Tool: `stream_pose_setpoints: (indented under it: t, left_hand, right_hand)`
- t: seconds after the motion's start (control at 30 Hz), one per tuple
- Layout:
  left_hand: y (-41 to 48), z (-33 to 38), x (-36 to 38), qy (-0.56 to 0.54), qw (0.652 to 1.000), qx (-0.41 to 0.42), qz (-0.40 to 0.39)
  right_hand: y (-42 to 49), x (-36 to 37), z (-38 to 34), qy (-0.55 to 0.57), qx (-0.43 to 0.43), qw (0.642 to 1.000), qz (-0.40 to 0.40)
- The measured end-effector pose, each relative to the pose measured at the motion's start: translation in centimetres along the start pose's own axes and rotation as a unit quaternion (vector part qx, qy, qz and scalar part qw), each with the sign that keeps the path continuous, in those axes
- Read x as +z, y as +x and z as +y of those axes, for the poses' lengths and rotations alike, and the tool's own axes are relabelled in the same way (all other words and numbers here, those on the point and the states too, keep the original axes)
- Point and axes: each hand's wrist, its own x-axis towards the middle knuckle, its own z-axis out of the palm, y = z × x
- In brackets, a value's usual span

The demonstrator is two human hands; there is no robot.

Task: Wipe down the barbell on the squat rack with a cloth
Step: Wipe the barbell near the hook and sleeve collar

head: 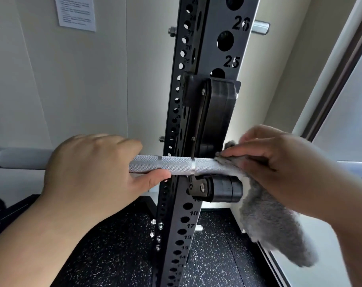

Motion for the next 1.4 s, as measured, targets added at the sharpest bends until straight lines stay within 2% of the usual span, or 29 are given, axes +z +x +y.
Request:
stream_pose_setpoints:
  t: [0.07,0.17,0.23,0.3,0.43,0.53,0.6,0.77,0.93,1.1,1.23,1.33,1.4]
  left_hand:
    - [0.1,-0.6,-0.4,-0.021,1.000,-0.009,-0.003]
    - [0.6,-2.7,-1.1,-0.016,0.998,-0.067,-0.003]
    - [0.8,-3.6,-1.1,0.027,0.993,-0.100,-0.056]
    - [0.7,-3.8,-0.7,0.056,0.990,-0.103,-0.080]
    - [0.6,-3.4,-0.7,0.033,0.990,-0.121,-0.070]
    - [0.4,-3.2,-0.8,0.045,0.993,-0.105,-0.036]
    - [0.3,-3.2,-0.5,0.048,0.993,-0.102,-0.023]
    - [0.6,-3.1,-0.5,0.022,0.994,-0.107,-0.004]
    - [0.4,-3.0,-0.4,0.017,0.993,-0.115,-0.004]
    - [0.4,-2.9,-0.6,0.020,0.992,-0.123,-0.005]
    - [0.4,-3.0,-0.5,0.031,0.993,-0.111,-0.019]
    - [0.4,-3.0,-0.6,0.040,0.993,-0.111,-0.024]
    - [0.3,-3.0,-0.7,0.040,0.992,-0.112,-0.028]
  right_hand:
    - [1.5,0.2,-1.2,0.010,-0.032,0.999,-0.032]
    - [2.6,-0.5,-1.8,0.038,-0.056,0.996,-0.054]
    - [2.6,-1.5,-1.5,0.055,-0.036,0.996,-0.063]
    - [2.9,-1.6,-2.1,0.046,-0.044,0.996,-0.061]
    - [4.6,0.2,-4.8,0.003,-0.096,0.992,-0.077]
    - [4.3,-1.0,-4.3,0.008,-0.061,0.993,-0.098]
    - [3.8,-1.7,-3.5,0.015,-0.034,0.996,-0.080]
    - [4.0,0.2,-5.1,0.021,-0.072,0.994,-0.081]
    - [3.4,-1.3,-4.3,0.067,-0.021,0.993,-0.095]
    - [4.5,0.2,-5.7,0.059,-0.054,0.992,-0.095]
    - [4.3,-0.8,-5.1,0.061,0.005,0.990,-0.124]
    - [5.1,0.9,-6.3,0.075,-0.037,0.993,-0.078]
    - [5.4,1.0,-7.0,0.052,-0.050,0.994,-0.081]
